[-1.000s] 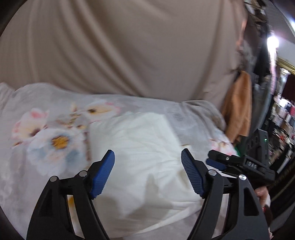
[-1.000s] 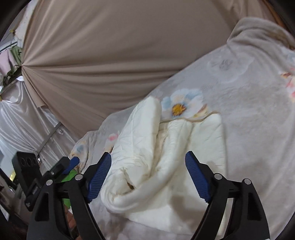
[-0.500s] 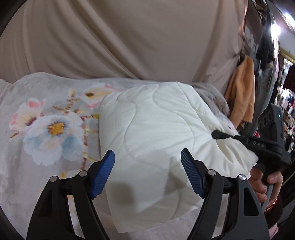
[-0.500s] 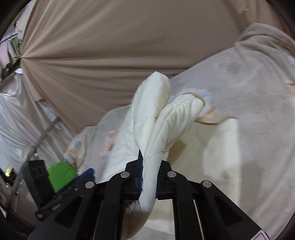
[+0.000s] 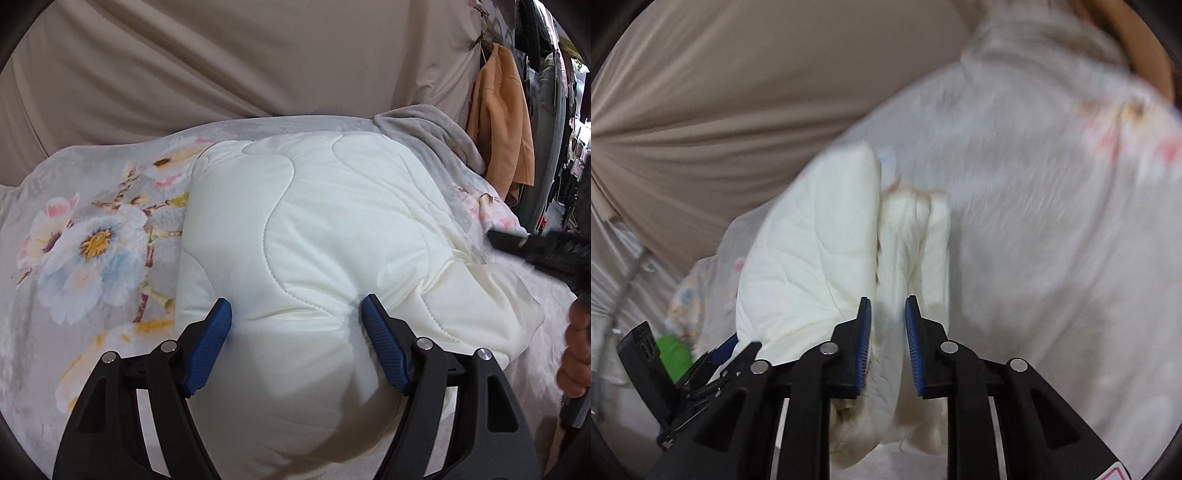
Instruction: Fold large clothes
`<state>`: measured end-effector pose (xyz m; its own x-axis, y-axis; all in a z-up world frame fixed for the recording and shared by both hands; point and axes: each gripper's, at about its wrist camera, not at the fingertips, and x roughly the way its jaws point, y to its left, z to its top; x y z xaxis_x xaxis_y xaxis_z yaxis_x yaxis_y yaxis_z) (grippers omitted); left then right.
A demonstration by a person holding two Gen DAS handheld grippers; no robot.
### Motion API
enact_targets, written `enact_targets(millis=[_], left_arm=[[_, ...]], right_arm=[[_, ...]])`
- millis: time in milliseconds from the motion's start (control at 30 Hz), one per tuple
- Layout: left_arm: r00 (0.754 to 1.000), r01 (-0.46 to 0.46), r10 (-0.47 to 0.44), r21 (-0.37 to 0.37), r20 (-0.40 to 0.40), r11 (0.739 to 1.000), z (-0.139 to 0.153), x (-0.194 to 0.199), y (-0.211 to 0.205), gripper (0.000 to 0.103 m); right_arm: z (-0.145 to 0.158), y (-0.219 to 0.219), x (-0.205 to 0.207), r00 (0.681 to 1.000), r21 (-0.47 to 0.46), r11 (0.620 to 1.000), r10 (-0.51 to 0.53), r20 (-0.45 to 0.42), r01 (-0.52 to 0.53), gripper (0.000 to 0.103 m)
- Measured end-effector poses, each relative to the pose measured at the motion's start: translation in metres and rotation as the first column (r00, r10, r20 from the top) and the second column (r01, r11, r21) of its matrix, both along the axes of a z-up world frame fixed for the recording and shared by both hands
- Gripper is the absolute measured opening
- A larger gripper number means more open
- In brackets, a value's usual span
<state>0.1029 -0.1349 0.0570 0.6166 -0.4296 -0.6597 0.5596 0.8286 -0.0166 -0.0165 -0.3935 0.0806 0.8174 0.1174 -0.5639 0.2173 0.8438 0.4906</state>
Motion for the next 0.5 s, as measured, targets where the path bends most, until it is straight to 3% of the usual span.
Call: enact_targets(millis=[133, 200, 267, 400, 500], left_arm=[[1.000, -0.013, 0.013, 0.006, 0.008, 1.000, 0.001, -0.002, -0.004, 0.071], [1.000, -0.027, 0.027, -0.014, -0.002, 1.000, 0.009, -0.002, -0.001, 0.069], [0.999, -0.033, 0.033, -0.058, 0.006, 0.998, 0.029, -0.001, 0.007, 0.064], [0.995, -0.064, 0.071, -0.093, 0.074, 0.994, 0.062, 0.006, 0.016, 0.065], [0.996, -0.068, 0.072, -0.072, 0.059, 0.995, 0.060, 0.023, 0.007, 0.065]], right_arm=[[0.063, 0.053, 0.017, 0.992, -0.173, 0.983, 0.075, 0.100, -0.056, 0.016], [0.073, 0.072, 0.046, 0.992, -0.254, 0.965, 0.088, 0.095, -0.061, 0.016], [0.060, 0.074, 0.082, 0.994, -0.262, 0.961, 0.102, 0.033, -0.090, 0.012], [0.003, 0.058, 0.126, 0.992, -0.241, 0.966, 0.065, -0.111, -0.090, 0.003], [-0.026, 0.041, 0.124, 0.993, -0.205, 0.976, 0.045, -0.105, -0.066, 0.000]])
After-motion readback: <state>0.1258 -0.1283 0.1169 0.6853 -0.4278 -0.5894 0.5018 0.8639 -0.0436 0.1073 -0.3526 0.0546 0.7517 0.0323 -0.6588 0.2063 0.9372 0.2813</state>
